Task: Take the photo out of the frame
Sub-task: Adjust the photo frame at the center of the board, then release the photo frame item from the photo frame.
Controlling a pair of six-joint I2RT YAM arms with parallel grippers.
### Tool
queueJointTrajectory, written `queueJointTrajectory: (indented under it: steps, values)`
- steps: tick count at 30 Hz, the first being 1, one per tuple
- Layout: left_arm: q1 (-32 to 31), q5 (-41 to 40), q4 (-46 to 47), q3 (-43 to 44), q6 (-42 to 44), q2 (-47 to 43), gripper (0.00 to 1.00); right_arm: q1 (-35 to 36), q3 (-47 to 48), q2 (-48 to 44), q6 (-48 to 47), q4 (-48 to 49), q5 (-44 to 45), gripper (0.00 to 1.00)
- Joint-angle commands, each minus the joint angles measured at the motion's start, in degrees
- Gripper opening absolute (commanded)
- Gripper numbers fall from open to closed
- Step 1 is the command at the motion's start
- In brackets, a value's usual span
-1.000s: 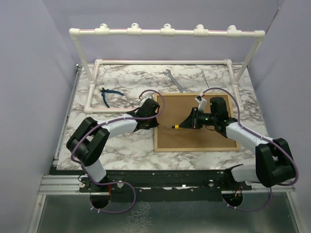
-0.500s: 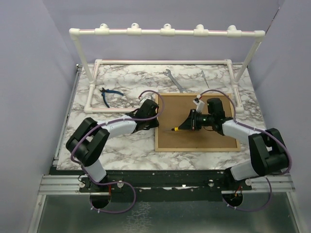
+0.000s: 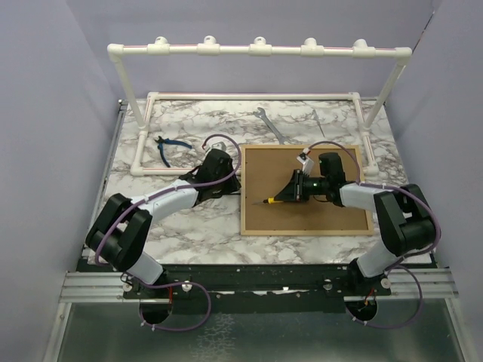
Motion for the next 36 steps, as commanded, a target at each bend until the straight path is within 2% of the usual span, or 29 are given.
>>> queueJointTrajectory:
  steps: [1, 12, 19, 28, 36]
  values:
    - [1.3, 5.8, 1.3, -1.7, 1.8, -1.1, 0.33, -0.3, 1.9, 2.7, 1.0, 2.9, -2.4, 0.0]
    - [1.6, 12.2, 9.7, -5.3, 0.7, 0.6, 0.39, -1.0, 3.2, 6.3, 4.5, 5.7, -3.3, 0.01]
    - [1.8, 14.0, 10.6, -5.2, 0.6, 2.3, 0.28, -1.2, 2.6, 7.9, 7.0, 9.1, -4.0, 0.01]
    - [1.9, 14.3, 10.6, -5.6, 0.1, 3.4, 0.25, -1.2, 3.3, 9.9, 8.9, 10.6, -4.3, 0.01]
    - [1.9, 14.9, 10.7, -5.4, -0.1, 4.0, 0.16, -1.2, 3.5, 11.1, 10.3, 12.2, -4.6, 0.01]
